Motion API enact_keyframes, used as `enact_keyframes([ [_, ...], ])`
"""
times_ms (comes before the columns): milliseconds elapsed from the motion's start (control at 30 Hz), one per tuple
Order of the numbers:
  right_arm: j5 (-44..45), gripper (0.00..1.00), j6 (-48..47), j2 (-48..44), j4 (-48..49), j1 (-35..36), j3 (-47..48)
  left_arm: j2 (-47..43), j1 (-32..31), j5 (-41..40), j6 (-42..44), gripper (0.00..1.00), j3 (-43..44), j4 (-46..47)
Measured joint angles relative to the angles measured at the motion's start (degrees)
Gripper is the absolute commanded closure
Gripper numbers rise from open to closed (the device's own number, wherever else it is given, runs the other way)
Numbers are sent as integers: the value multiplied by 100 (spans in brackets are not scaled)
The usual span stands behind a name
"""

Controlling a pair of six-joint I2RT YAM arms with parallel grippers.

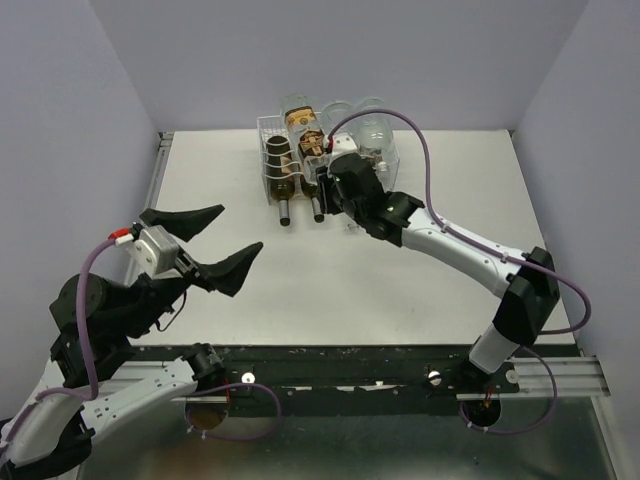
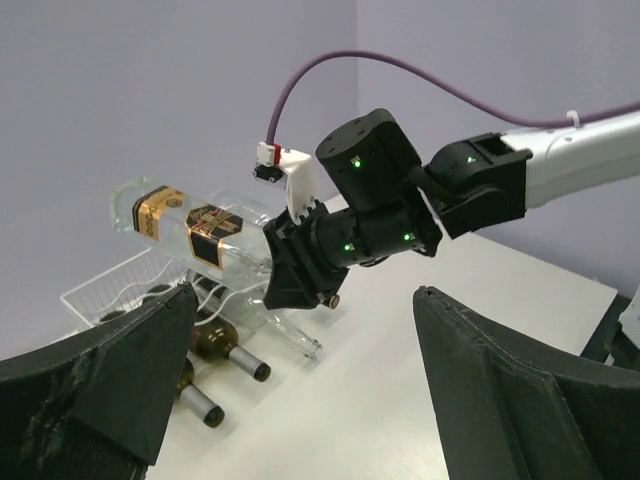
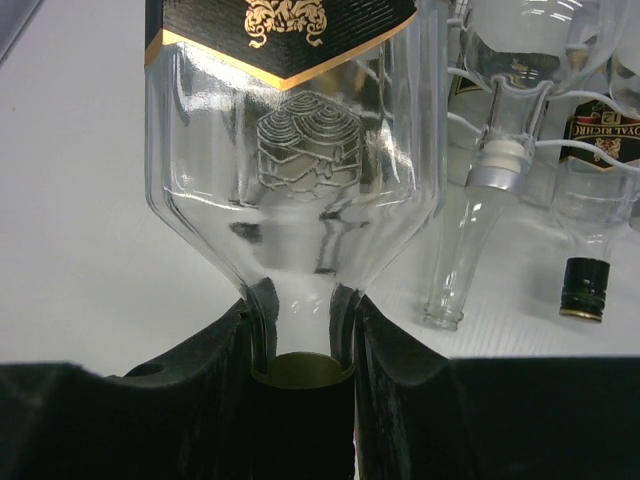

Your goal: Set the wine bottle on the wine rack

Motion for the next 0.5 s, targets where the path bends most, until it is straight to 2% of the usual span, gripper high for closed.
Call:
enact_keyframes([
  [133, 216, 100, 127, 544, 273, -11, 367, 236, 0, -479, -546, 1, 269, -306],
  [333, 245, 100, 404, 1099, 341, -142, 713, 282, 0, -848, -1067, 1, 151, -549],
  [500, 238, 100, 649, 1464, 396, -317, 802, 498, 0, -1556, -1683, 1, 103, -833],
])
